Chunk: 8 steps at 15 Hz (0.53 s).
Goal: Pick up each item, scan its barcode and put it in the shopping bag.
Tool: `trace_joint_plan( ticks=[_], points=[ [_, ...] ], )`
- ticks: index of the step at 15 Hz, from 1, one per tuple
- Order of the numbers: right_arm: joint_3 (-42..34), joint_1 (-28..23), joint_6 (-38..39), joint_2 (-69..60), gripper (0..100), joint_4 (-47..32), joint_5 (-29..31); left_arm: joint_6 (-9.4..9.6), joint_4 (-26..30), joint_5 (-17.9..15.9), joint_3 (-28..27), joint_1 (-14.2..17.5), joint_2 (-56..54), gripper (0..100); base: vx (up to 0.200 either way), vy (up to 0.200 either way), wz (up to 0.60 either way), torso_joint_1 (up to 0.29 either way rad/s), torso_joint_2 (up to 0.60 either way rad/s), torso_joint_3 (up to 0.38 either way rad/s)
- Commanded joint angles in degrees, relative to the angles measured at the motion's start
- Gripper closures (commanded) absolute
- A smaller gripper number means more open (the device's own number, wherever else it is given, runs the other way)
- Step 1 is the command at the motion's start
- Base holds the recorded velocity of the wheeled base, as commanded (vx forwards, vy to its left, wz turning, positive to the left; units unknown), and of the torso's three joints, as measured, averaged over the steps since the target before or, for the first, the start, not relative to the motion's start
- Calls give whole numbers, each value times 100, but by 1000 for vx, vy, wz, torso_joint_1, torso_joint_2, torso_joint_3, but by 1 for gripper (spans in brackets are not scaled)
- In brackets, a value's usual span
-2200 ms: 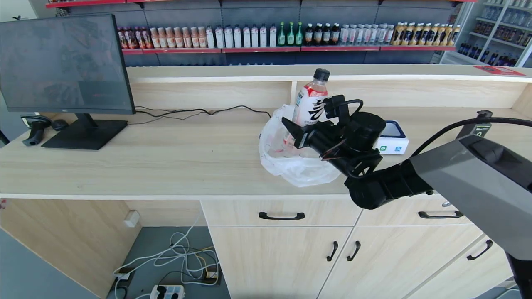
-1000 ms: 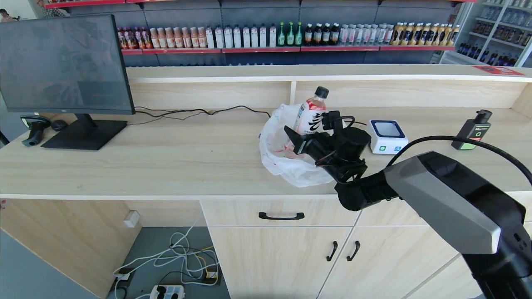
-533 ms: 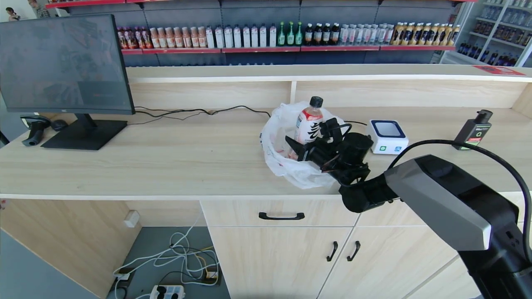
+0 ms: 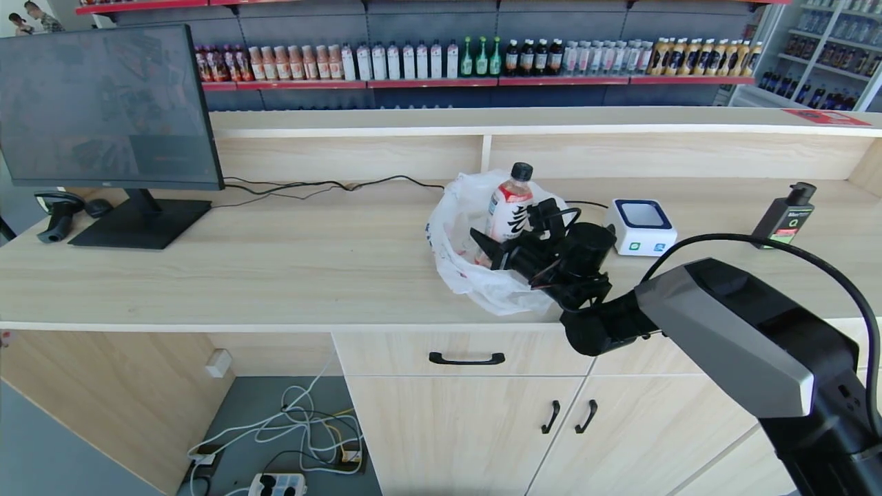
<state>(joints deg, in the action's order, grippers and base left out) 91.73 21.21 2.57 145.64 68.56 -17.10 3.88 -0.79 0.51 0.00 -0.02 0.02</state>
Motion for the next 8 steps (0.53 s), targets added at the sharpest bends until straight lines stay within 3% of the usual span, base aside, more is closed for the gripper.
trace_joint_plan(
  ticks=[1, 2, 8],
  points=[
    [2, 6, -2, 8, 100, -9, 5, -1, 0, 2, 0, -6, -2, 0, 0, 0, 0, 0, 0, 0],
    [2, 6, -2, 8, 0, -18, 14, -10, 0, 2, 0, -6, -2, 0, 0, 0, 0, 0, 0, 0],
    [11, 76, 59, -9, 0, 52, 49, -1, 0, 2, 0, -6, -2, 0, 0, 0, 0, 0, 0, 0]
  ],
)
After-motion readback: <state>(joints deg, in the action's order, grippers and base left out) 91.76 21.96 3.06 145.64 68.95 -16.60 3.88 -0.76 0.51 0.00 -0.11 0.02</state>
